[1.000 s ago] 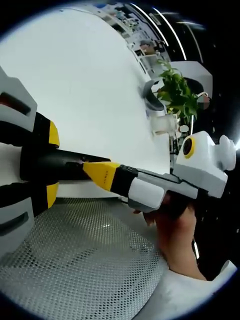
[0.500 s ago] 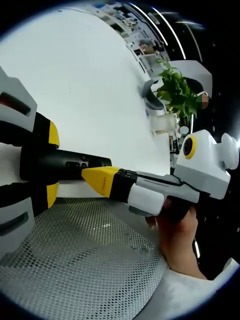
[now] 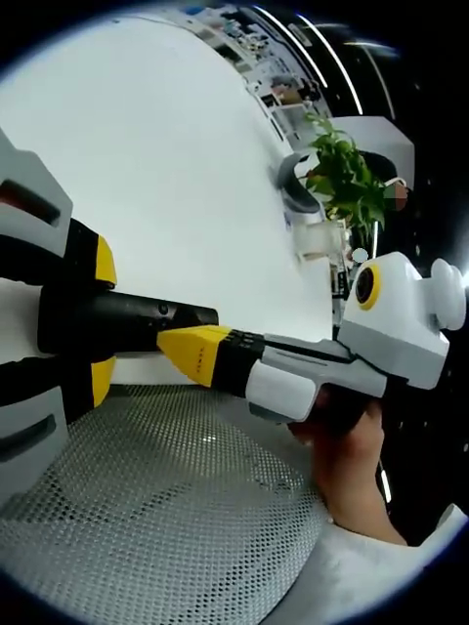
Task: Press the specified remote control buttons in sequence, fully releasing each button before pressing the next.
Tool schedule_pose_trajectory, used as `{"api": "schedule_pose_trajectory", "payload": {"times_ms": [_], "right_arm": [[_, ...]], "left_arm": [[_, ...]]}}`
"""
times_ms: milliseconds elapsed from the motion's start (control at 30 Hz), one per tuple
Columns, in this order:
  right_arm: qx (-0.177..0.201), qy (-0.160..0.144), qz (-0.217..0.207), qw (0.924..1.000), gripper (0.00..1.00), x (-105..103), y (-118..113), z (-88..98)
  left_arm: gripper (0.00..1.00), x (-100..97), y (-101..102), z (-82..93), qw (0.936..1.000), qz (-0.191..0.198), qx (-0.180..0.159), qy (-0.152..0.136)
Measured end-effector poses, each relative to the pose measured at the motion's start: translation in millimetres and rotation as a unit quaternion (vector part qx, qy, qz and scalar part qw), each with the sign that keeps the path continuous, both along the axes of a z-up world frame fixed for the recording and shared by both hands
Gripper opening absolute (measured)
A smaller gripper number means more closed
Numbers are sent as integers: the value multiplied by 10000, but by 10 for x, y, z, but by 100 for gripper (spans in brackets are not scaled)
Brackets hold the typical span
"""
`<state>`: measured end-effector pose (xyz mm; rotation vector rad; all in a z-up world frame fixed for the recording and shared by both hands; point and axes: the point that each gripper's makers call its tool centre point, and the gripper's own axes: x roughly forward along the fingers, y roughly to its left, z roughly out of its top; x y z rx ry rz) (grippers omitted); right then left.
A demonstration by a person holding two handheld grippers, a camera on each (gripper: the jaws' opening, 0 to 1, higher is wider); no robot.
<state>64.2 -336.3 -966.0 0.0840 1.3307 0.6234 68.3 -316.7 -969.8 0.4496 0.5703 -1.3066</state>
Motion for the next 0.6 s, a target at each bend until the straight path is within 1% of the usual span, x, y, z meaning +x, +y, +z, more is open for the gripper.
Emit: {"api": "schedule_pose_trajectory", "payload": {"times_ms": [33, 67, 233, 300, 367, 467, 500, 600], "right_arm": [[-49, 99, 105, 9999, 0, -39, 5, -20], [-105, 111, 122, 9998, 0, -47, -1, -33], [-141, 17, 158, 9998, 0, -7, 1, -17], [-19, 80, 68, 9999, 0, -4, -6, -12], [119, 290, -167, 9994, 0, -5, 2, -6], [237, 405, -286, 9985, 0, 8, -4, -4], [332, 401, -364, 9980, 0, 23, 13, 11], [479, 182, -426, 9978, 0, 90, 45, 72]], "left_arm": [[25, 1, -1, 0, 10000, -6, 3, 1], [26, 0, -1, 0, 10000, -8, 2, 6], [25, 11, -3, -5, 10000, -6, 6, -8], [25, 11, -3, 0, 10000, -6, 10, -1], [25, 11, -3, 0, 10000, -7, 9, -2], [25, 13, -2, 0, 10000, 1, -5, 4], [25, 15, -2, 0, 10000, 6, -9, 6], [25, 21, 0, -1, 10000, 12, -17, 11]]}}
